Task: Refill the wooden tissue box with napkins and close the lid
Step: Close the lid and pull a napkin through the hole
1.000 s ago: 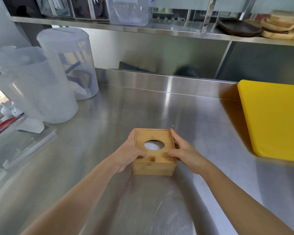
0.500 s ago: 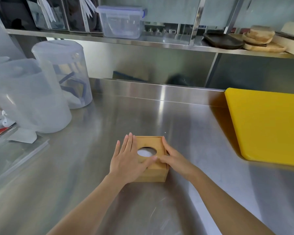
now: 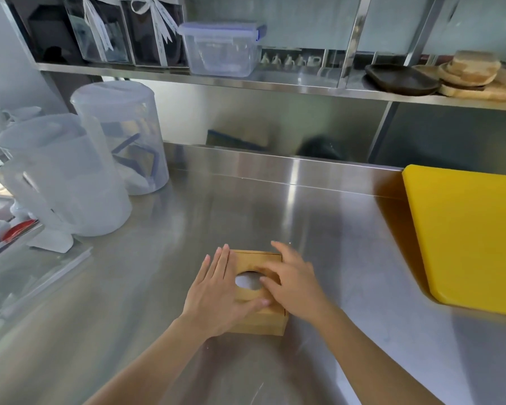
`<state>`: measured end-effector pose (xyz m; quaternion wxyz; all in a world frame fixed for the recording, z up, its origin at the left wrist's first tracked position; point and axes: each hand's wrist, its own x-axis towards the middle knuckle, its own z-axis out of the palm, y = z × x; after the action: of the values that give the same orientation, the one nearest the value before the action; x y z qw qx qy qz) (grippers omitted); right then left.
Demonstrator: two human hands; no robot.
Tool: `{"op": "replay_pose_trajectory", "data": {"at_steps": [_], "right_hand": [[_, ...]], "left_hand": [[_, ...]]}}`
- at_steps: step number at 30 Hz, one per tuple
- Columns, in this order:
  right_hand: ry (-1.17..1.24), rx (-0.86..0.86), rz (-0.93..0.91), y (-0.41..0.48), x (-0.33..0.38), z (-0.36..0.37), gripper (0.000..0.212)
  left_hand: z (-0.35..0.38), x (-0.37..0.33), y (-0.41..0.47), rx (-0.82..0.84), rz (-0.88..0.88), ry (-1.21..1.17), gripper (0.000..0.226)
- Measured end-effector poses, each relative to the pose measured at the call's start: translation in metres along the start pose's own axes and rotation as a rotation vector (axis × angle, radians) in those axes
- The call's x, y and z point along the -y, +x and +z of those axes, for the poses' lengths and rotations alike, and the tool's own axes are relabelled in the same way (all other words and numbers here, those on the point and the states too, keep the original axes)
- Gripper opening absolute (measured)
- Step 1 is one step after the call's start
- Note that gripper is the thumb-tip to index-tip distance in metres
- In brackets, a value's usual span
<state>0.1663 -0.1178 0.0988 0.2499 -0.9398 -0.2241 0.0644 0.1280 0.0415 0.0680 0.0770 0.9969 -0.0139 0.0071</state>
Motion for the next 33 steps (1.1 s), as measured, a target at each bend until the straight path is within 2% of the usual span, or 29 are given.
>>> {"op": "replay_pose_trajectory", "data": {"at_steps": [3,5,8,12,16,18,22,27,33], "right_hand": [[-0.119,0.024,-0.147,0.011,0.009,-0.004,0.029],[-0.197,0.104,-0.187,0.016,0.014,-0.006,0.028],[-0.291,0.255,-0.150,0.018,0.021,-0.006,0.025],[-0.389,0.372,-0.152,0.014,0.031,-0.007,0.031],[-0.538,0.466,-0.081,0.021,0.040,-0.002,0.051],[-0.603,0.485,-0.063,0.026,0.043,0.000,0.054],[-0.569,0.421,-0.016,0.030,0.044,0.005,0.033],[-0.512,0.260,-0.021,0.028,0.047,0.007,0.029],[-0.498,0.225,0.037,0.031,0.047,0.007,0.022]], "left_hand": [[-0.001,-0.001,0.000,-0.020,-0.005,0.017,0.128],[-0.004,-0.002,-0.001,-0.019,-0.008,0.009,0.132],[-0.007,-0.003,-0.002,-0.005,0.002,0.018,0.138],[-0.007,-0.002,-0.003,0.015,0.015,0.027,0.138],[-0.003,0.000,-0.002,0.020,0.031,0.016,0.137],[-0.002,0.002,-0.001,0.019,0.040,0.014,0.136],[-0.002,0.001,-0.002,0.006,0.011,-0.032,0.125],[-0.001,0.000,-0.003,0.017,-0.007,-0.109,0.129],[-0.001,0.002,-0.002,-0.004,0.032,-0.175,0.134]]}}
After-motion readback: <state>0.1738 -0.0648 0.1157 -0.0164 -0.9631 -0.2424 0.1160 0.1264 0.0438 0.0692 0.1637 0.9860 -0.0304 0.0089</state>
